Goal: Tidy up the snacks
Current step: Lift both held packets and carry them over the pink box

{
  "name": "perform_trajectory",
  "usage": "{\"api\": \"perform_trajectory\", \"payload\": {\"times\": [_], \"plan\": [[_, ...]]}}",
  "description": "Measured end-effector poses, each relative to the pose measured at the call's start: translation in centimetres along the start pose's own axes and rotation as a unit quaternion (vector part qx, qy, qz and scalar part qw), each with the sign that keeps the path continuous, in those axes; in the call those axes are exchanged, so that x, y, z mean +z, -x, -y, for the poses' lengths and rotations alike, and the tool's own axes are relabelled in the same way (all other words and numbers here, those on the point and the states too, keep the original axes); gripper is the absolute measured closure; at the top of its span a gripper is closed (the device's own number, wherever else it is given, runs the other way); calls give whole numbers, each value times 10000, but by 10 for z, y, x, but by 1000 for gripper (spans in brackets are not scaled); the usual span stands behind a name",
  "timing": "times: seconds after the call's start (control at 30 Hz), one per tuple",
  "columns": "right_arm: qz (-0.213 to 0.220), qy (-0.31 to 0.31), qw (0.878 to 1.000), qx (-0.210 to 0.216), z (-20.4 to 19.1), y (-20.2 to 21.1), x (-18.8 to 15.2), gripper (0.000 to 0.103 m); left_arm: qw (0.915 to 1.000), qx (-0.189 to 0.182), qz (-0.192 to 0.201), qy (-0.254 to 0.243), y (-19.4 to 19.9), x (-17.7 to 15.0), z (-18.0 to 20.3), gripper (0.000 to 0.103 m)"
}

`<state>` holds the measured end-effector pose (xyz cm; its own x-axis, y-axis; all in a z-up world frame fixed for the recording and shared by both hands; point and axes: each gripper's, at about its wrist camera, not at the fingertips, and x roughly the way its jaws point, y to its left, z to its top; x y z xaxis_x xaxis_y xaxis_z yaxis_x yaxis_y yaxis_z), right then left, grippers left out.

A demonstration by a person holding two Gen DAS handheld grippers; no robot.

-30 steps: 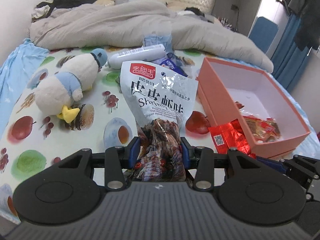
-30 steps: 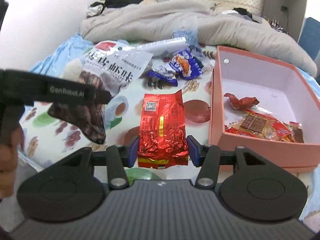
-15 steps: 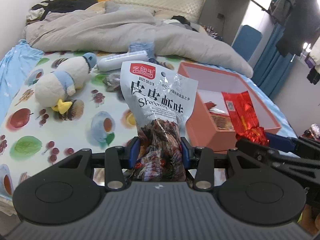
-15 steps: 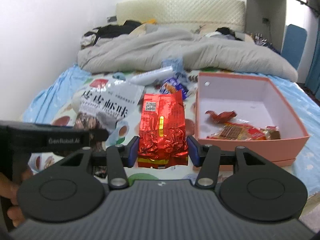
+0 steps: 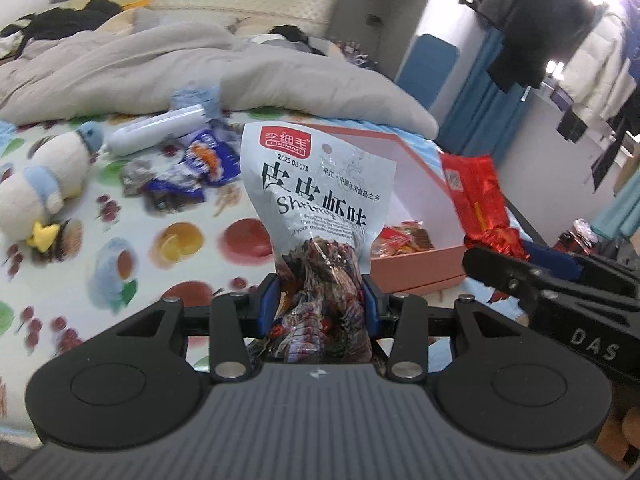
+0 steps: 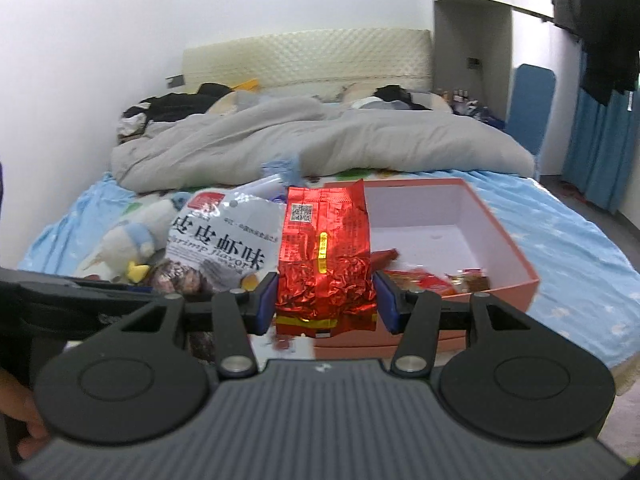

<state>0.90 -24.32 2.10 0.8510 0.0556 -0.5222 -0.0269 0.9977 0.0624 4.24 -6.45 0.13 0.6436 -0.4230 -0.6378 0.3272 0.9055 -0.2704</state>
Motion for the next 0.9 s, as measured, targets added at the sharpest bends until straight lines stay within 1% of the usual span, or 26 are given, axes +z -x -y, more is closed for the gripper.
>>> {"api": "perform_trajectory", "payload": {"times": [0.23, 0.43, 0.7, 0.77, 0.9], "plan": [[-20, -199, 9995, -262, 23, -15, 3, 49, 9995, -259, 7, -198, -20, 26, 23, 55], [-121, -249, 9989, -376, 40, -36, 9, 49, 9984, -461, -68, -323, -52, 52, 35, 55], [-375, -399, 9972, -501, 74, -80, 22, 49, 9967, -665, -308, -343, -126, 93, 39, 55], [-464, -460, 9971, -397, 81, -93, 26, 49, 9957, -750, -363, -416, -149, 103, 41, 55], [-476, -404, 9970, -453, 95, -125, 36, 49, 9950, -705, -491, -517, -192, 124, 43, 55]]}}
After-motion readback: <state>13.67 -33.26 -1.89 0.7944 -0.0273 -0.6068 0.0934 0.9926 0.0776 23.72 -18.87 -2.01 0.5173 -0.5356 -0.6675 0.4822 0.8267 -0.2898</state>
